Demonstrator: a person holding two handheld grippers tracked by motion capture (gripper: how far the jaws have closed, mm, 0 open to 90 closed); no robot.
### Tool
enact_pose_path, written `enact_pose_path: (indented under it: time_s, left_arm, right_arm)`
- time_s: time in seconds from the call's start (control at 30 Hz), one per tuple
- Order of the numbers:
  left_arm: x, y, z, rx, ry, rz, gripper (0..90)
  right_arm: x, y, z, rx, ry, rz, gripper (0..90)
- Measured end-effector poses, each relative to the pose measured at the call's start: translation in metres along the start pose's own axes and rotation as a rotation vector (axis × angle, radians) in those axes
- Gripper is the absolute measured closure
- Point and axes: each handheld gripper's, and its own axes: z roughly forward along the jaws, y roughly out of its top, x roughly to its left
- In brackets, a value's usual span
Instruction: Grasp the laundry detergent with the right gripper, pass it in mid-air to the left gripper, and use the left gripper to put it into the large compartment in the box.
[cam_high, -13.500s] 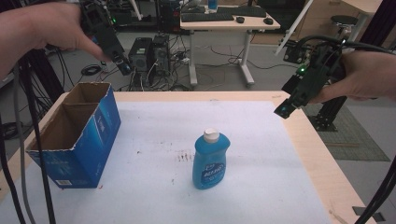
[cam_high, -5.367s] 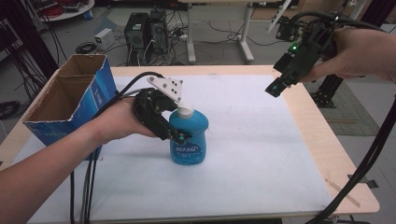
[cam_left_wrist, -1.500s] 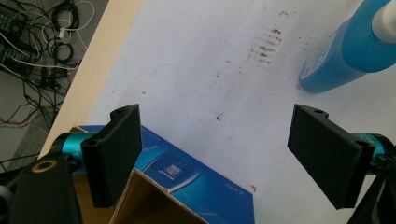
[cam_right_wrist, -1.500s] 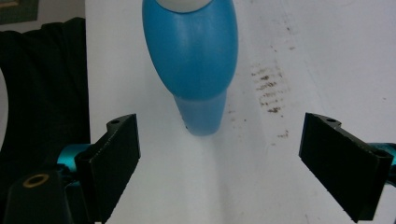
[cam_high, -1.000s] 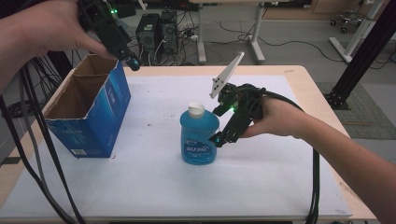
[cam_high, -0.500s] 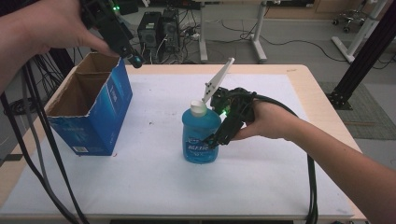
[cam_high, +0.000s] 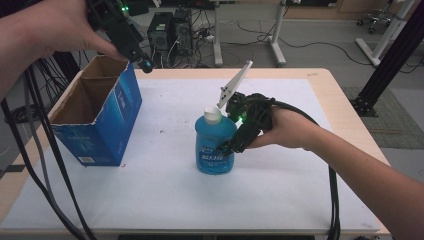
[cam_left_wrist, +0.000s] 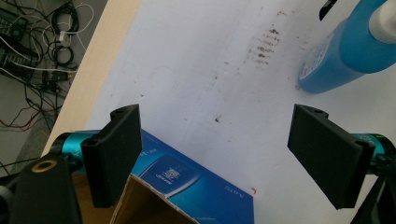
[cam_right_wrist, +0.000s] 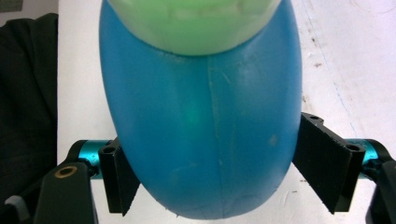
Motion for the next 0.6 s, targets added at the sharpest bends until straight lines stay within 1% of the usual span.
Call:
enact_pose_path:
  time_s: [0.03, 0.07, 0.23, 0.33, 0.6]
  left_arm:
    - [0.0002, 0.0001, -0.0001, 0.003, 0.0, 0.002, 18.1]
    - [0.0003, 0.0, 0.0002, 0.003, 0.0, 0.001, 18.1]
    - [-0.0002, 0.0001, 0.0009, 0.002, 0.0, 0.001, 18.1]
    - [-0.0004, -0.0002, 0.0009, -0.002, -0.001, -0.003, 18.1]
    - [-0.0011, -0.0014, 0.0014, 0.002, -0.004, 0.0, 18.1]
  right_arm:
    - [0.0006, 0.0, 0.0001, 0.003, 0.0, 0.005, 24.0]
    - [0.0001, -0.0001, 0.0003, -0.001, 0.005, -0.006, 25.6]
    - [0.0003, 0.0005, 0.0009, -0.003, 0.003, -0.001, 25.8]
    - [0.0004, 0.0001, 0.0017, -0.001, 0.01, 0.002, 27.4]
    - [0.0007, -0.001, 0.0024, -0.005, 0.016, -0.003, 29.9]
